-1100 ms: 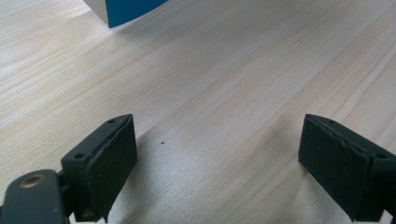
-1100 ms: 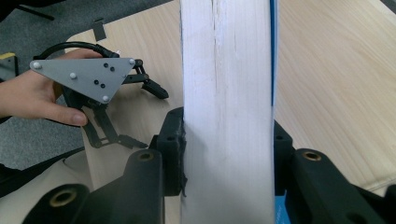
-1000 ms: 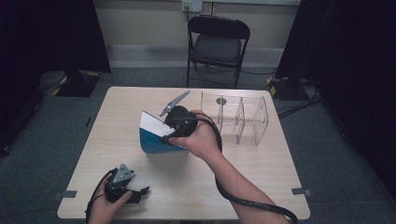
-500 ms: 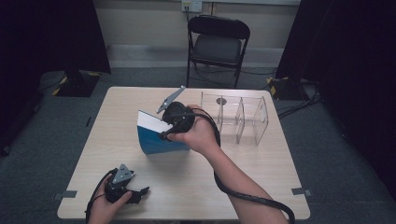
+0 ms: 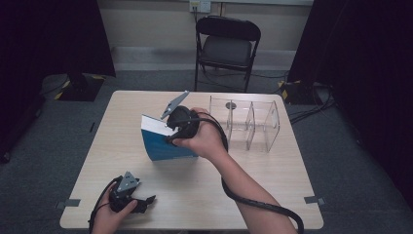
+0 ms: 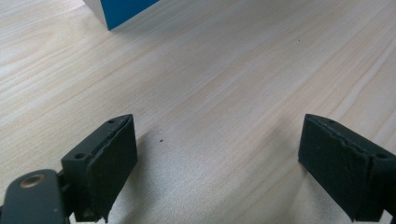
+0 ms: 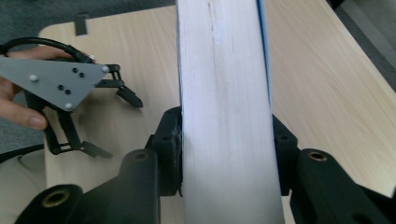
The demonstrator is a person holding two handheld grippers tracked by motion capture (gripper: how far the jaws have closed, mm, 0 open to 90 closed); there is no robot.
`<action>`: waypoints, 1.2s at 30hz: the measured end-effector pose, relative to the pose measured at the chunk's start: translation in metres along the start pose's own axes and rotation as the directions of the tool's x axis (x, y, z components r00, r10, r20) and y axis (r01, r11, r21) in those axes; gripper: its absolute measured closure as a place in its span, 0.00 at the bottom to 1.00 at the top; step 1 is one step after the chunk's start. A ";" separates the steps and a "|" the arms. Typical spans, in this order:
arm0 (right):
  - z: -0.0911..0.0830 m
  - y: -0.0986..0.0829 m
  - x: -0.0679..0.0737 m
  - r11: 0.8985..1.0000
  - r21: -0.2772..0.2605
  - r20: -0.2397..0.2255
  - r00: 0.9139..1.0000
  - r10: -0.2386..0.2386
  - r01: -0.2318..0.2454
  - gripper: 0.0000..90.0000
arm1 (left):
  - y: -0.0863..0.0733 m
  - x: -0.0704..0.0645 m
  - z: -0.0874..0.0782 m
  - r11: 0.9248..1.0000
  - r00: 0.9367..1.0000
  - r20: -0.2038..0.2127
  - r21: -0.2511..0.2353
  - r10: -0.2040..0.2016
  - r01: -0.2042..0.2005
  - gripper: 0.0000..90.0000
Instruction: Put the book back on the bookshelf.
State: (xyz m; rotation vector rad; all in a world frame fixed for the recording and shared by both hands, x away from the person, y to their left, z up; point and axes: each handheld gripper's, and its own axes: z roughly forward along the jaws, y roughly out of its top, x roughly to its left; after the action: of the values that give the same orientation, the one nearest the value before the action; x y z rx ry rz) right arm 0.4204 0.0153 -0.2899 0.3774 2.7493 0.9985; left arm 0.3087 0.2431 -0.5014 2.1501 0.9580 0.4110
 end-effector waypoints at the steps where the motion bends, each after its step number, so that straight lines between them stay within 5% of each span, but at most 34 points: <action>1: 0.000 0.000 0.001 1.000 0.008 -0.010 1.000 0.010 -0.010 0.67 | 0.000 0.000 0.000 1.000 1.000 0.000 0.001 -0.001 0.001 0.13; 13: -0.003 0.000 0.005 0.997 0.017 -0.013 0.997 0.081 -0.081 0.69 | 0.000 0.000 0.000 1.000 1.000 0.003 0.000 -0.005 0.005 0.13; 20: -0.014 -0.004 0.000 0.982 0.010 -0.043 0.981 0.188 -0.188 0.68 | 0.000 0.000 0.000 1.000 1.000 0.003 0.001 -0.003 0.003 0.13; 36: -0.011 -0.006 -0.011 0.995 -0.046 -0.004 0.996 0.086 -0.086 0.63 | -0.001 0.000 -0.001 1.000 1.000 0.004 0.003 0.008 -0.008 0.13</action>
State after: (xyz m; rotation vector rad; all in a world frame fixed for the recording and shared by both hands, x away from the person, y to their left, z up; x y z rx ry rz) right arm 0.4267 0.0012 -0.2848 0.4914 2.7278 1.0812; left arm 0.3081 0.2440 -0.5012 2.1576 0.9485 0.4096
